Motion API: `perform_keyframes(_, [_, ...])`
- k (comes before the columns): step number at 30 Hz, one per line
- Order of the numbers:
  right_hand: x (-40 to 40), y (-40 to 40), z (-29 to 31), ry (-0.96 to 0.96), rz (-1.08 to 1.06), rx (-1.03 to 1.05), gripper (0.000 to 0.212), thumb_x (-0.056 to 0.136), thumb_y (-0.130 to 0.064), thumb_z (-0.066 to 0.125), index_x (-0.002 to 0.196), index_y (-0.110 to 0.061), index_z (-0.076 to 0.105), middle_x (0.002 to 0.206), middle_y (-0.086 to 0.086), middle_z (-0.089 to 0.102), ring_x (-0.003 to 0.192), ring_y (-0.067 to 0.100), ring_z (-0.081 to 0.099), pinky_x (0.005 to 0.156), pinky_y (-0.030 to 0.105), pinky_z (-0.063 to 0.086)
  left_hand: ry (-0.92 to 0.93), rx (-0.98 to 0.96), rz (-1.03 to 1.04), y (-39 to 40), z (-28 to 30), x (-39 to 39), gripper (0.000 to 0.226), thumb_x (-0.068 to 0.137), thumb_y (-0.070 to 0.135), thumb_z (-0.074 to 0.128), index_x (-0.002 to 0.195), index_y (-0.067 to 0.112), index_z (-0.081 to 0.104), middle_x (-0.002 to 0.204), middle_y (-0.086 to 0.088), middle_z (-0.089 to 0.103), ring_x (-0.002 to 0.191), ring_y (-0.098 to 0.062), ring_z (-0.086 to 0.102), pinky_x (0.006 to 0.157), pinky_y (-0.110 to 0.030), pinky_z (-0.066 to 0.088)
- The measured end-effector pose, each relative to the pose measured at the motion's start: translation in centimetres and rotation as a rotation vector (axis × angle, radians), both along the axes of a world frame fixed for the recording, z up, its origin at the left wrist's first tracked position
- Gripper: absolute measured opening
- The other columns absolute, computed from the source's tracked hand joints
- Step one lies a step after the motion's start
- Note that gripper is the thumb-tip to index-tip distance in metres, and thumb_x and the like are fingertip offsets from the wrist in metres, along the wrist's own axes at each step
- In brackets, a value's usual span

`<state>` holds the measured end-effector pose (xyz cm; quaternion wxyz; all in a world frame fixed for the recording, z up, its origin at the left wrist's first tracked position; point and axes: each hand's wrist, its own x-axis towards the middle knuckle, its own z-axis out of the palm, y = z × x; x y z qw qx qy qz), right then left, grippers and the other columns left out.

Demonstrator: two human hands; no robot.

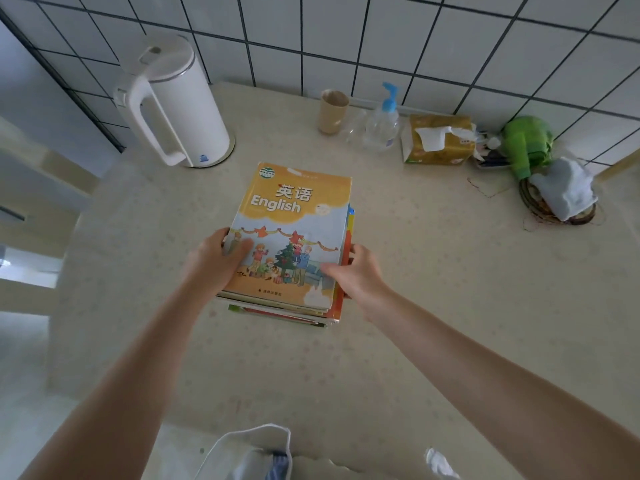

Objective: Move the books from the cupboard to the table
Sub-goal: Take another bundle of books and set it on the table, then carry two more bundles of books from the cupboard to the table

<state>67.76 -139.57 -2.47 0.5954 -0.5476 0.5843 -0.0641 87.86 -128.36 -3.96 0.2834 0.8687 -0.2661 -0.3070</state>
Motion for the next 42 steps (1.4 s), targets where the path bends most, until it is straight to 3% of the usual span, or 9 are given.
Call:
perform_keyframes(6, [-1.8,1.8,0.0,-0.202,0.072,0.088,0.072,0.076,-0.004,0.072,0.133,-0.03,0.037,0.115,-0.008,0.058,0.103,0.013,0.061,0.088,0.043,0.056,-0.069,0.021,0.018,1.3,-0.7,-1.0,0.049,0.084,0.061,0.048,0.118,0.028,0.058,0.095,0.002,0.07,0.087,-0.025,0.067,0.072,-0.043,0.058])
perform_keyframes(9, [-2.9,2.1,0.8,-0.239,0.114,0.105,0.056,0.08,-0.008,0.068,0.127,-0.026,0.045,0.118,-0.009,0.059,0.107,0.013,0.062,0.084,0.033,0.056,-0.129,0.032,0.008,1.6,-0.2,-1.9,0.039,0.095,0.04,0.05,0.127,0.019,0.053,0.095,0.0,0.066,0.082,-0.021,0.063,0.062,-0.031,0.049])
perform_keyframes(11, [-3.9,2.5,2.0,-0.217,0.208,0.024,0.042,0.085,-0.01,0.061,0.123,-0.025,0.052,0.115,-0.012,0.058,0.112,0.012,0.058,0.078,0.02,0.05,-0.239,0.051,-0.017,1.8,0.2,-2.8,0.038,0.095,0.031,0.048,0.131,0.018,0.048,0.103,-0.006,0.065,0.09,-0.027,0.06,0.071,-0.039,0.053])
perform_keyframes(16, [-7.8,4.0,3.7,-0.141,0.279,-0.166,0.043,0.089,-0.018,0.059,0.131,-0.021,0.052,0.131,-0.008,0.056,0.121,0.011,0.052,0.099,0.03,0.043,-0.639,0.018,-0.187,1.8,2.0,-7.5,0.043,0.089,0.015,0.056,0.132,0.013,0.049,0.129,-0.008,0.06,0.118,-0.031,0.047,0.086,-0.045,0.046])
perform_keyframes(20, [-11.9,5.2,3.2,0.01,0.313,-0.373,0.045,0.091,-0.025,0.057,0.135,-0.019,0.047,0.133,-0.002,0.057,0.124,0.018,0.049,0.103,0.03,0.038,-0.56,-0.16,-0.253,1.0,3.3,-12.2,0.041,0.085,0.009,0.058,0.125,0.011,0.057,0.121,-0.009,0.065,0.111,-0.032,0.054,0.087,-0.045,0.048])
perform_keyframes(25, [-17.6,7.5,0.7,0.163,0.213,-0.441,0.044,0.093,-0.025,0.057,0.134,-0.014,0.047,0.125,0.003,0.062,0.116,0.022,0.057,0.087,0.021,0.038,-0.403,-0.294,-0.468,0.0,2.9,-18.8,0.02,0.084,0.013,0.066,0.104,0.017,0.069,0.082,0.0,0.074,0.076,-0.027,0.07,0.062,-0.034,0.053])
perform_keyframes(31, [-23.6,12.6,-1.2,0.343,-0.123,-0.448,0.041,0.093,-0.026,0.057,0.131,-0.013,0.05,0.118,0.002,0.066,0.109,0.022,0.062,0.091,0.026,0.042,-0.122,-0.132,-0.863,0.7,-2.3,-24.4,0.022,0.089,0.027,0.06,0.11,0.026,0.066,0.091,0.006,0.074,0.088,-0.017,0.069,0.076,-0.031,0.052])
perform_keyframes(36, [-28.2,20.4,-2.1,0.466,-0.331,-0.396,0.041,0.095,-0.029,0.052,0.133,-0.015,0.047,0.12,0.0,0.062,0.114,0.021,0.058,0.093,0.024,0.038,-0.093,0.033,-1.162,0.9,-4.6,-28.5,0.019,0.086,0.029,0.06,0.104,0.031,0.068,0.09,0.009,0.075,0.089,-0.018,0.07,0.076,-0.033,0.054])
perform_keyframes(42, [-32.0,29.2,-2.0,0.572,-0.629,-0.334,0.039,0.095,-0.028,0.053,0.131,-0.014,0.049,0.12,0.001,0.063,0.113,0.019,0.059,0.093,0.029,0.043,-0.036,0.058,-1.44,3.8,-4.2,-33.8,0.019,0.087,0.028,0.055,0.103,0.033,0.065,0.082,0.015,0.072,0.08,-0.014,0.069,0.077,-0.035,0.055])
